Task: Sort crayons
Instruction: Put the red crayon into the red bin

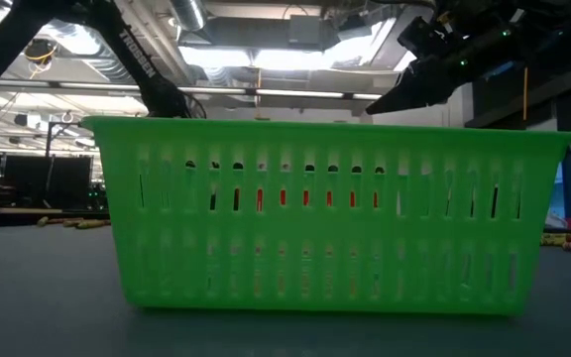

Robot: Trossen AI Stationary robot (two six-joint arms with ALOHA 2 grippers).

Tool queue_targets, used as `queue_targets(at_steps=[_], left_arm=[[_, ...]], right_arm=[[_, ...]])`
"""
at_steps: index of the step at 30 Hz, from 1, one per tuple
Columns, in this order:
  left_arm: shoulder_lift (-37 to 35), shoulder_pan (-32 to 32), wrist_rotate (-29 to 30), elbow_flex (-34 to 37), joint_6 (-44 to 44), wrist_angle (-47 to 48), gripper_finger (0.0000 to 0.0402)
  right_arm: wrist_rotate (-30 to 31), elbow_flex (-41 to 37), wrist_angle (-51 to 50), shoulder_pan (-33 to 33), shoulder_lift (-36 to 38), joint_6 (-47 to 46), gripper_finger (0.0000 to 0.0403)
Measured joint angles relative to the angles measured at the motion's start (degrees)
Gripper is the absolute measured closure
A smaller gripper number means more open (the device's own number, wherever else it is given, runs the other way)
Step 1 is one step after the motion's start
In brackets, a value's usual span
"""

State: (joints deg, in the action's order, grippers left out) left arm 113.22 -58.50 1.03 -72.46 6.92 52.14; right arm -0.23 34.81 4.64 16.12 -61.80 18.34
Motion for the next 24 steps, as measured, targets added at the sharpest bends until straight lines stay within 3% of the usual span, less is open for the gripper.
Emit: queue_targets(at_steps=[6, 12, 24], left_arm=[[-0.1, 0.2, 0.8, -0.1, -1.1, 0.1, 0.0396], [-1.8, 2.4, 4.1, -1.2, -1.5, 1.6, 0.0389], [-15.8, 14.7, 4.2, -3.2, -4.5, 1.7, 0.0387]], right_arm=[[0.0, 0.0, 0.0, 0.0, 0.0, 0.0, 0.0265], [0.0, 0.0, 0.0, 0.0, 0.0, 0.0, 0.0265], [-0.5, 0.0, 0.0, 0.0, 0.0, 0.0, 0.0265]])
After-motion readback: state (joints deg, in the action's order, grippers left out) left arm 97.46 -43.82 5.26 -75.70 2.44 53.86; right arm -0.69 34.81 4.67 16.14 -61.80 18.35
